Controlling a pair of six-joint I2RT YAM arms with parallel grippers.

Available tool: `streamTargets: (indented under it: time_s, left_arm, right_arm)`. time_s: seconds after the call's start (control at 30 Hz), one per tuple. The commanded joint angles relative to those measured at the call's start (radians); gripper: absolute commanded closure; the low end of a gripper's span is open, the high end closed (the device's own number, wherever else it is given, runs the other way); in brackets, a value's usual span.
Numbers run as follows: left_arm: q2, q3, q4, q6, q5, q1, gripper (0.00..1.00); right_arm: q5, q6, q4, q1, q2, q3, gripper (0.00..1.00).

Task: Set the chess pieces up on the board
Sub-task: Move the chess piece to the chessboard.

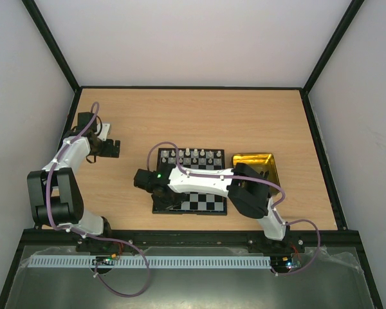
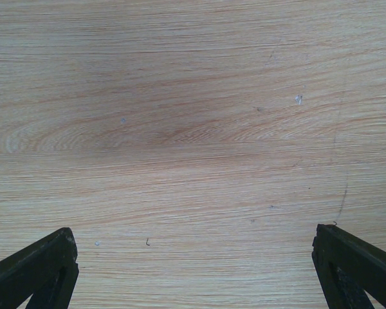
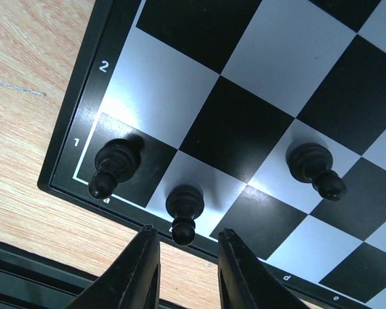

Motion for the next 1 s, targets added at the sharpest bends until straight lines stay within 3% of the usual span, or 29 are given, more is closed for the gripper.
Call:
streamTargets:
  time_s: [0.0, 0.37, 0.63, 0.97]
  left_arm:
    - [-0.01, -0.009, -0.012, -0.003, 0.006, 0.005, 0.01]
    - [-0.018, -0.016, -0.011, 0.001, -0.002, 0.005, 0.01]
    - [-0.011, -0.013, -0.009, 0.0, -0.002, 0.004, 0.01]
    - [-0.001, -0.006, -0.007, 0.0, -0.002, 0.005, 0.01]
  right_arm:
    - [0.001, 0.012, 0.023, -0.003, -0.039, -0.022, 0.76]
    - [0.004, 0.006, 0.042, -0.013, -0.027, -0.023, 0.8]
    - [0.008, 0.002, 0.04, -0.024, -0.024, -0.029, 0.94]
    - [0.017, -0.009, 0.04, -0.057, -0.027, -0.031, 0.95]
